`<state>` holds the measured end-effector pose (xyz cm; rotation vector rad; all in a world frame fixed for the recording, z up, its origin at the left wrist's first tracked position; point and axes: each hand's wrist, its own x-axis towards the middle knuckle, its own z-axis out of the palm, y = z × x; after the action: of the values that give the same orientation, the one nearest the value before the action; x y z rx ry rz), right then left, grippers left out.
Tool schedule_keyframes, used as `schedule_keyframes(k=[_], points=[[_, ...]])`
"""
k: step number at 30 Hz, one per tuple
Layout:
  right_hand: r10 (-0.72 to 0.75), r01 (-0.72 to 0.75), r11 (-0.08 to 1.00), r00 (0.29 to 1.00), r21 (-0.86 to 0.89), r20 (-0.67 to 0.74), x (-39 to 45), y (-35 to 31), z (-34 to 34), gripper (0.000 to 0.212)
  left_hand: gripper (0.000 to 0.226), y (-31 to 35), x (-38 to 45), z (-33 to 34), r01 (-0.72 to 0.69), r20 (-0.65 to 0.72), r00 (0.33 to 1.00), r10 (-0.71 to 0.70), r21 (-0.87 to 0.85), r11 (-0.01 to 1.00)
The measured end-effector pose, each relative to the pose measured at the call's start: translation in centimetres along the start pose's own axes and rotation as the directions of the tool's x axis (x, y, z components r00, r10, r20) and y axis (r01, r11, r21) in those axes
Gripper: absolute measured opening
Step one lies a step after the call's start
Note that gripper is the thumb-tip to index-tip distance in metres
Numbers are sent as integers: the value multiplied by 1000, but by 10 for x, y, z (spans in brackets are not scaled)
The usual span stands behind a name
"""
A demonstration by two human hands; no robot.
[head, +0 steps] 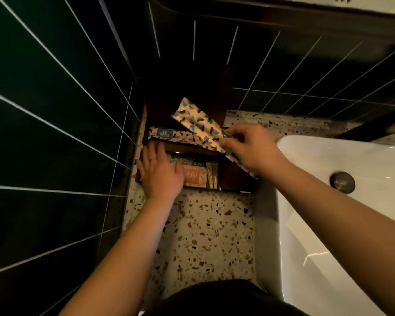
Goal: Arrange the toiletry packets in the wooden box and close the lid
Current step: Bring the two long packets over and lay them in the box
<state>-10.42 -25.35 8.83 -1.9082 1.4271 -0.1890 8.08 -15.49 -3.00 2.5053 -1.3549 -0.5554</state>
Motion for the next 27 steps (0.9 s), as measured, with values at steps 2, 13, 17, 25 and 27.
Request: schedule_keyframes(k=[2,13,17,25,27], points=[[-15,19,995,999,-97,50,19,-4,7,33,80,-12,-9,0,73,7,997,-73,-21,997],[-54,141,873,979,-467,195,91,-6,79,34,84,-18,-16,1,107,-17,994,-111,-156,982],[-160,237,754,971,-612,179,97,-9,97,27,84,-18,-16,0,106,-33,993,-112,-148,983],[-57,160,853,974,-496,217,97,-8,117,35,85,-17,-18,3,108,-47,992,-116,-140,984],[-92,199,872,964,-448,249,94,-2,116,38,85,-16,-18,2,100,-50,993,-108,-140,985]])
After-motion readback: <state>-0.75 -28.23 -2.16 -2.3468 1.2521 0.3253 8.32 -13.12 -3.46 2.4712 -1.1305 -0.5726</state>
